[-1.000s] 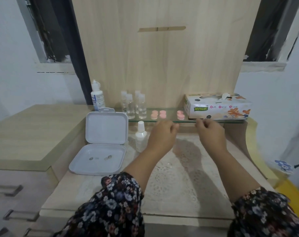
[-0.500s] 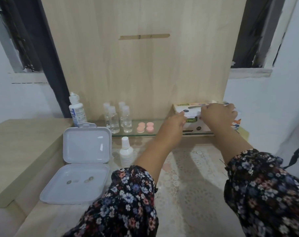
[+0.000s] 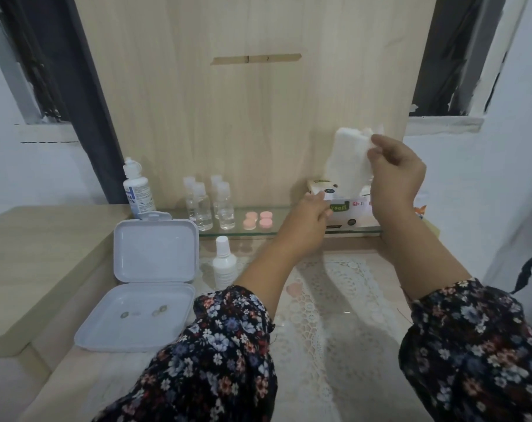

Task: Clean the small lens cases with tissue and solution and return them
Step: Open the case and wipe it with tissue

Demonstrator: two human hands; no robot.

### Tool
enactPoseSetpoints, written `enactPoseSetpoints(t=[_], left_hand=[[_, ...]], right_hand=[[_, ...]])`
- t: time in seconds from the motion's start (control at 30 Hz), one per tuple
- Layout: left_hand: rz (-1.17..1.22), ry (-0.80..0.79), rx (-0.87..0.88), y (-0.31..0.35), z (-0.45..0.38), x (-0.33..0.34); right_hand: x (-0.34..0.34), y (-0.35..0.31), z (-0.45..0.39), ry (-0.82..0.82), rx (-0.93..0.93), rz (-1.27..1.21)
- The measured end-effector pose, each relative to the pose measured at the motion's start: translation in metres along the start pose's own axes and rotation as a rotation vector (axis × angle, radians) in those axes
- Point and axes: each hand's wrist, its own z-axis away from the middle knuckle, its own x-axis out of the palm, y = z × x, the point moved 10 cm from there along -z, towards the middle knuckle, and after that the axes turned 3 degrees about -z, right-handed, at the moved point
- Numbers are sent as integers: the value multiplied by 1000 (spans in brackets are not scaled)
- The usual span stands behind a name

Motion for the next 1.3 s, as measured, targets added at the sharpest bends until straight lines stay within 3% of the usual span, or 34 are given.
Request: enactPoseSetpoints(t=[0.07,0.2,0.27,0.43,0.57,0.67,0.8,1.07,1.13,1.3], left_hand=[[218,34,-32,5,14,-12],[626,220,-78,-7,41,-44],[680,231,-96,-18,55,-52],[577,295,-201,-57,105,-61],[502,432,-395,-108,148,-62],[369,348,-486,-126,167,-42],[157,341,-407,-110,176,-28],[-399,201,-132,-74,179,-11],[-522,175,-131,-72,179,-7],[-542,190,-132,-73,172,-4]], right_hand=[[3,-3,12,-49,4,-89],[28,9,60,-320,145,-140],[37,20,96,-438,244,-141],[37,48,166,-580,370,-133],[14,91,207,-692,362,309],[5,120,237,-817,393,611],[15,111,238,-874,122,839],[17,110,238,-863,35,796],[16,111,237,-847,53,783],[16,107,235,-811,70,786]])
